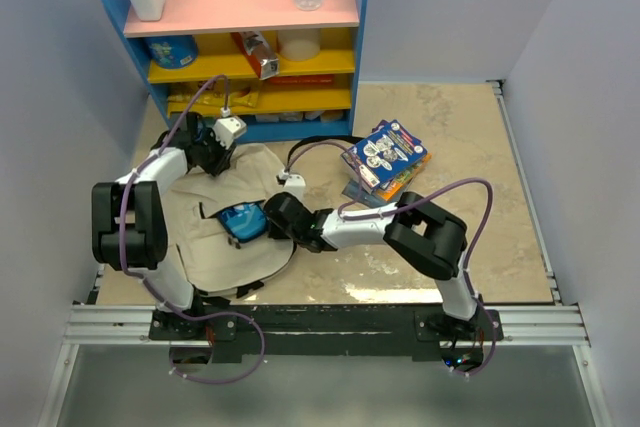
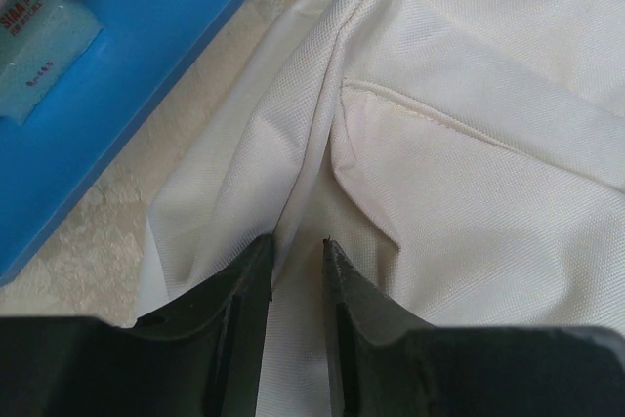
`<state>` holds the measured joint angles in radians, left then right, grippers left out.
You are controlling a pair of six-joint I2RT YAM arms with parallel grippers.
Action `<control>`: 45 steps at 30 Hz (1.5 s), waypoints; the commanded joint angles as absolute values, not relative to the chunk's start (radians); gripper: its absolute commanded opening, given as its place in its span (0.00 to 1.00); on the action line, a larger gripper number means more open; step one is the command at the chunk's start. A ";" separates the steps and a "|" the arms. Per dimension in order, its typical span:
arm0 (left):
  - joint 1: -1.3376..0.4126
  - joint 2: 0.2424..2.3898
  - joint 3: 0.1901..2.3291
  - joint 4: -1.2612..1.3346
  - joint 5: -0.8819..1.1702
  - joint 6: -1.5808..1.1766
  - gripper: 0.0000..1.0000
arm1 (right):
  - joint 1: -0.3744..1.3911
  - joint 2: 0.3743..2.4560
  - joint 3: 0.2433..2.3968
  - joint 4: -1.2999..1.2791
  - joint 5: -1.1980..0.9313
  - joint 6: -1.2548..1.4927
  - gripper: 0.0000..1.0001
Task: Pack the student bag
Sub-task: Adjust the stationery in the student bag, then pick up the stationery from the student bag.
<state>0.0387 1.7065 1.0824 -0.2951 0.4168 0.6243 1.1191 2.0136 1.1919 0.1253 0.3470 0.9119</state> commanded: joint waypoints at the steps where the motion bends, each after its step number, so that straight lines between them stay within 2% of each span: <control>1: 0.025 1.663 1.009 -0.367 0.448 0.646 0.32 | 1.118 2.042 1.321 0.114 0.374 0.939 0.00; 7: 0.012 1.632 0.974 -0.394 0.474 0.660 0.32 | 1.088 2.074 1.414 0.098 0.408 0.942 0.00; 11: 0.011 1.620 0.963 -0.379 0.466 0.654 0.31 | 1.089 2.019 1.336 0.095 0.413 0.934 0.00; 12: 0.011 1.621 0.966 -0.376 0.460 0.649 0.31 | 1.088 1.966 1.260 0.115 0.408 0.936 0.13; 14: 0.011 1.628 0.980 -0.365 0.459 0.624 0.31 | 1.097 1.909 1.186 0.176 0.376 0.922 0.30; 15: 0.011 1.638 0.988 -0.361 0.457 0.615 0.31 | 1.106 1.863 1.131 0.189 0.377 0.902 0.42; 18: 0.012 1.654 1.015 -0.353 0.453 0.569 0.31 | 1.178 1.816 1.111 0.195 0.432 0.809 0.61; 19: 0.012 1.655 1.019 -0.348 0.451 0.551 0.31 | 1.204 1.807 1.123 0.172 0.455 0.781 0.64; 22: 0.012 1.649 1.035 -0.344 0.439 0.522 0.31 | 1.275 1.819 1.181 0.124 0.485 0.741 0.66; 26: 0.015 1.635 1.054 -0.354 0.425 0.505 0.31 | 1.327 1.839 1.180 0.212 0.373 0.730 0.67; 30: 0.017 1.629 1.057 -0.368 0.428 0.511 0.31 | 1.402 1.971 1.403 0.007 0.538 0.643 0.70; 32: 0.017 1.621 1.049 -0.373 0.433 0.517 0.31 | 1.425 2.002 1.446 -0.040 0.574 0.621 0.69; 36: 0.023 1.611 1.052 -0.382 0.448 0.526 0.31 | 1.427 2.020 1.439 0.040 0.476 0.630 0.66; 41: 0.028 1.606 1.049 -0.399 0.462 0.546 0.31 | 1.408 2.055 1.448 0.014 0.407 0.708 0.70; 45: 0.031 1.605 1.045 -0.405 0.465 0.560 0.31 | 1.361 2.065 1.369 0.038 0.357 0.804 0.71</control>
<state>0.0216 1.6341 1.0286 -0.3569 0.4255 0.5430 1.4101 2.0624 1.4136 0.0216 0.4103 0.7059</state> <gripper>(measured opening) 0.308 0.701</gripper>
